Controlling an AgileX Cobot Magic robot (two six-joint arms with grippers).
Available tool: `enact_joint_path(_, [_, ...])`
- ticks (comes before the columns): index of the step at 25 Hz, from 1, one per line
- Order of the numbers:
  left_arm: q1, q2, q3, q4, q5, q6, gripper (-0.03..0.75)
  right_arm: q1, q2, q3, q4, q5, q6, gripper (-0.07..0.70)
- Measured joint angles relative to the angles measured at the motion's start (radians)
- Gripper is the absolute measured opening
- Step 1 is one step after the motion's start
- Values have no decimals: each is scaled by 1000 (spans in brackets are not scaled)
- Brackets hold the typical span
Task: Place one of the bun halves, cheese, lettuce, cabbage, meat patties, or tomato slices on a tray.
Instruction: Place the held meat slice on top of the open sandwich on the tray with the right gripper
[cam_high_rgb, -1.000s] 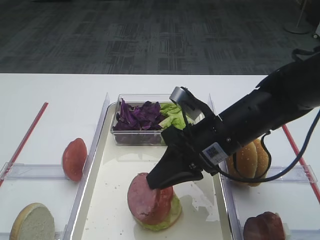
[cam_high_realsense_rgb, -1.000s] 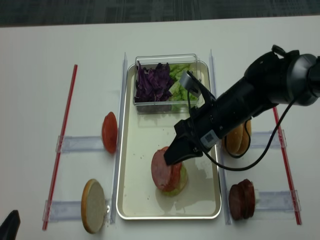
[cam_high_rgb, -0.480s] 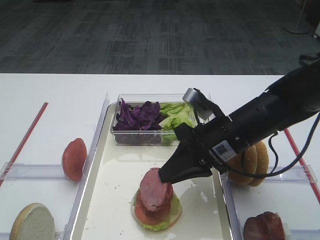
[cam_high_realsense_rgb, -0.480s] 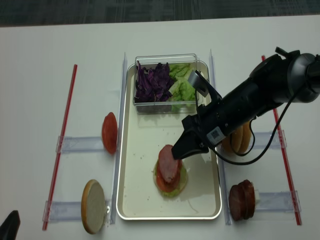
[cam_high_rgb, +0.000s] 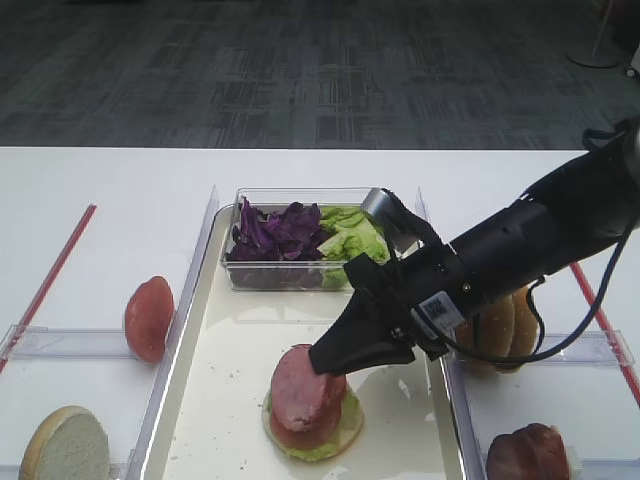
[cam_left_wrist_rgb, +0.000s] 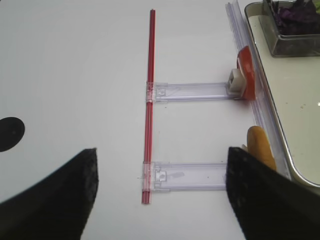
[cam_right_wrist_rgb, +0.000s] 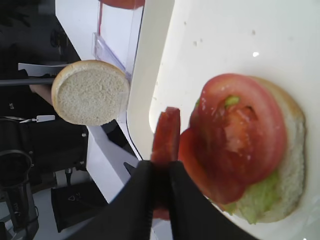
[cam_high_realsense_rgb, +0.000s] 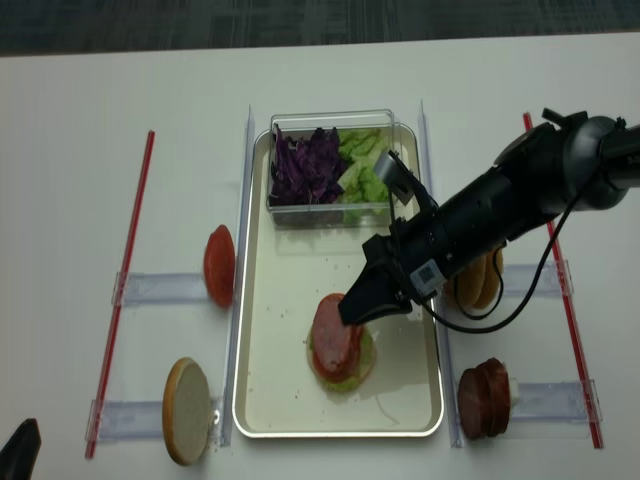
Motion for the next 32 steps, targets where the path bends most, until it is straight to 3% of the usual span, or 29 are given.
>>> enact_joint_path(7, [0,0,0,0,0,0,491,0,4,0,-6,-39,-3,110])
enact_joint_path(17, [0,0,0,0,0,0,491,0,17,-1,-19,-38,11,122])
enact_joint_path(19, [0,0,0,0,0,0,491,0,17,-1,-19,-26,15,175])
enact_joint_path(25, [0,0,0,0,0,0,491,0,17,-1,-19,-7,32,463])
enact_joint_path(32, [0,0,0,0,0,0,491,0,17,-1,-19,-22,77,515])
